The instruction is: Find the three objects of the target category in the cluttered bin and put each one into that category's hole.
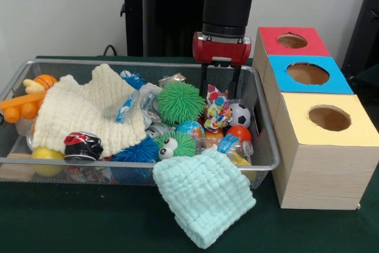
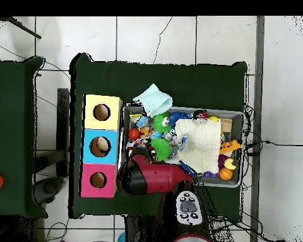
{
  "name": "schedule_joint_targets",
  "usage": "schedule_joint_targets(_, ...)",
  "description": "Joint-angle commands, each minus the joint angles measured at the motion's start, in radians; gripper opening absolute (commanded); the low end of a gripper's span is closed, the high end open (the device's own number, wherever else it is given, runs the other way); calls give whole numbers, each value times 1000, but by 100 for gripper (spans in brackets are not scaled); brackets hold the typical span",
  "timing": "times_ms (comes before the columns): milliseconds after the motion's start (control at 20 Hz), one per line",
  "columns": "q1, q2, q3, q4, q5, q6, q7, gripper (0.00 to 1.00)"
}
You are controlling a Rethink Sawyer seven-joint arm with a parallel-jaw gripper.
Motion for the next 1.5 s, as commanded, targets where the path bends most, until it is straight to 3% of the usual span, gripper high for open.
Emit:
schedule_joint_targets(50,-24,36,53,31,-3,-65,172,100)
schedule_joint_targets(1500,-33,108,48,30,-22,-199,177,100)
